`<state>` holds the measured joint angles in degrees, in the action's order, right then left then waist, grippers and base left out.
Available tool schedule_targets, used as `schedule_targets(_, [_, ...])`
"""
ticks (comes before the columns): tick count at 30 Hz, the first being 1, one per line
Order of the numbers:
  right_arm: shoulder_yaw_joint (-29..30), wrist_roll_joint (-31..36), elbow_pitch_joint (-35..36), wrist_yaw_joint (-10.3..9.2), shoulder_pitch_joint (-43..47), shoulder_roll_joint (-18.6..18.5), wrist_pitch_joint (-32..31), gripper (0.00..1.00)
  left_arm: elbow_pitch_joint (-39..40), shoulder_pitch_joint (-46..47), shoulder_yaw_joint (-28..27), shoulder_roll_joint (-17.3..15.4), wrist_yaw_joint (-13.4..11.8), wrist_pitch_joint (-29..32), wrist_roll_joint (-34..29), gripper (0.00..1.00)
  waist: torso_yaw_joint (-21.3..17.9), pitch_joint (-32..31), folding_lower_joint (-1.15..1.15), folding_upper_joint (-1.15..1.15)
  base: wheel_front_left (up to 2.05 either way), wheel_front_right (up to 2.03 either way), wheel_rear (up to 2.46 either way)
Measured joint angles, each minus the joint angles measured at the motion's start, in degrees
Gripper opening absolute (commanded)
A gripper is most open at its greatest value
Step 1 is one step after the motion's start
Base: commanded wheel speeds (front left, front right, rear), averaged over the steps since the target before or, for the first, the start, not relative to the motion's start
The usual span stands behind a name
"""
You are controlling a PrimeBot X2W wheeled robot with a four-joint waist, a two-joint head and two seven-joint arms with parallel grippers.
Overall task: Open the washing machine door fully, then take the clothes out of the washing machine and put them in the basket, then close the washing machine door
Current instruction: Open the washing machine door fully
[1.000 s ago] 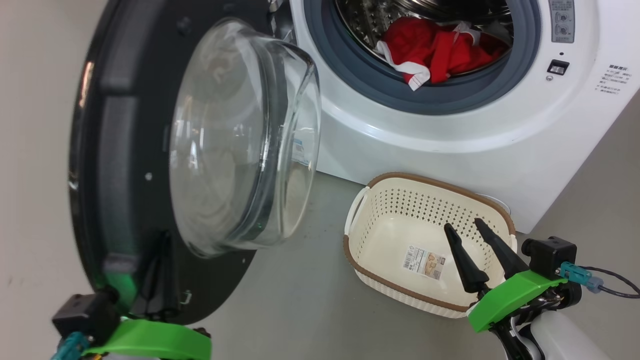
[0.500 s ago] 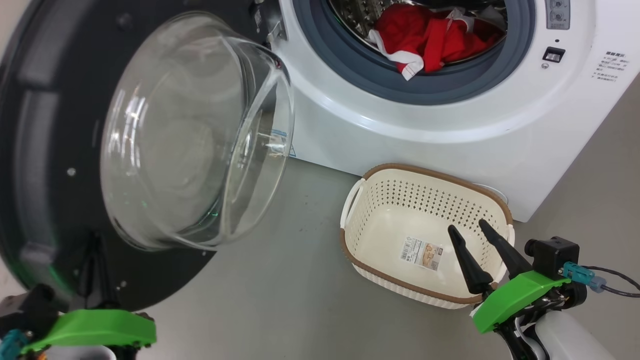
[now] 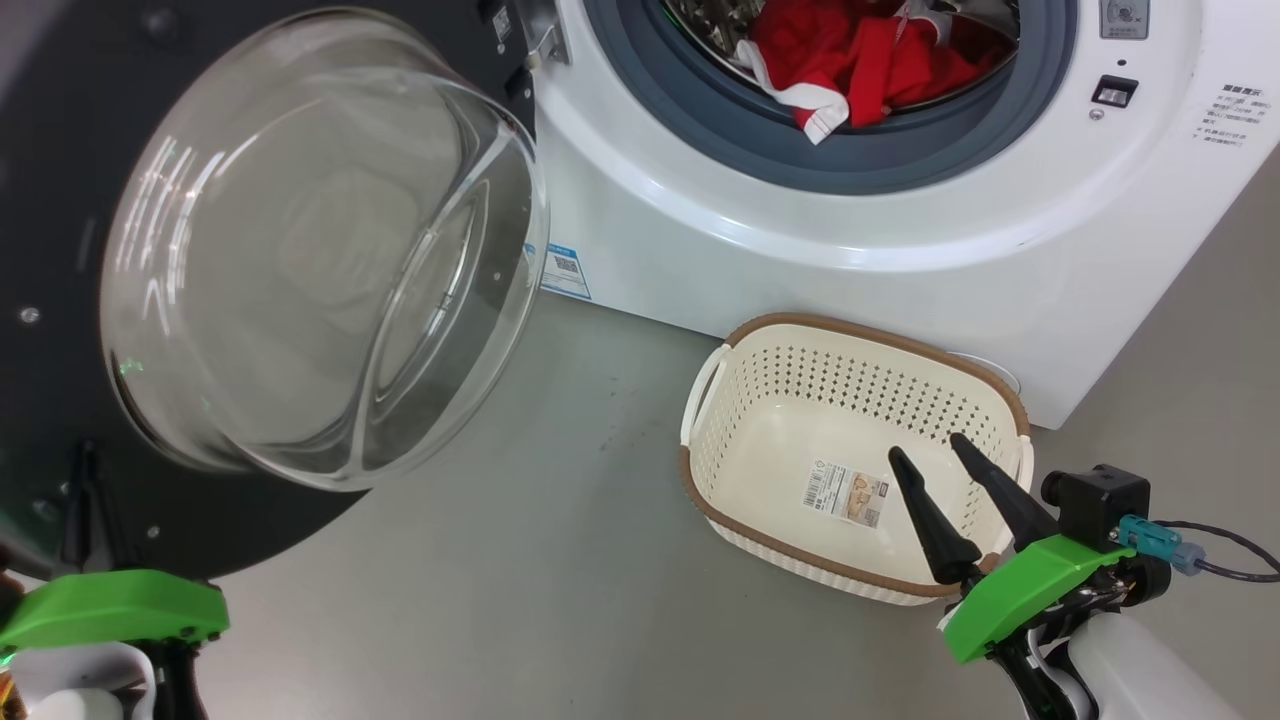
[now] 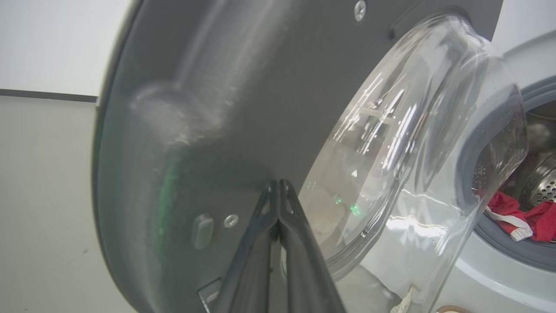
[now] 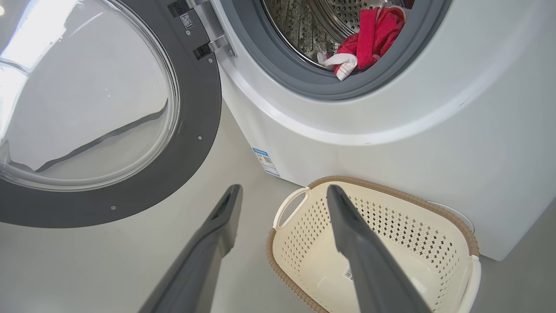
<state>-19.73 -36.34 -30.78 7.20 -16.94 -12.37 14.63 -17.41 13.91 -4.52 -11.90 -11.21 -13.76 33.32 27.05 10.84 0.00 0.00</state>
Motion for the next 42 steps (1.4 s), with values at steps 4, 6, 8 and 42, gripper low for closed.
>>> schedule_targets(4, [-0.24, 0.02, -0.19, 0.0, -0.03, -0.01, 0.0, 1.0, -3.01, 1.58, -1.12, -0.14, 1.19, -0.51, -0.03, 0.0, -0.2, 0.23, 0.0, 0.0, 0.0, 0.0, 0.0])
schedule_targets(6, [-0.35, 0.03, -0.37, 0.0, -0.04, -0.02, 0.0, 1.0, -4.68, 2.48, -1.65, -0.35, 1.78, -0.54, -0.07, 0.0, -0.31, 0.27, 0.0, 0.0, 0.0, 0.0, 0.0])
schedule_targets(8, [-0.4, 0.04, -0.42, 0.0, -0.05, -0.02, 0.0, 1.0, -5.98, 3.22, -2.32, -0.57, 2.9, -0.54, -0.37, 0.0, -0.39, 0.3, 0.0, 0.0, 0.0, 0.0, 0.0])
schedule_targets(42, [11.06, 5.64, 9.1, 0.0, 0.91, 2.44, 0.0, 1.0, 13.14, -3.65, -7.25, 6.33, 4.28, -0.36, -12.68, 1.0, -5.29, -3.83, 0.0, 0.0, 0.0, 0.0, 0.0])
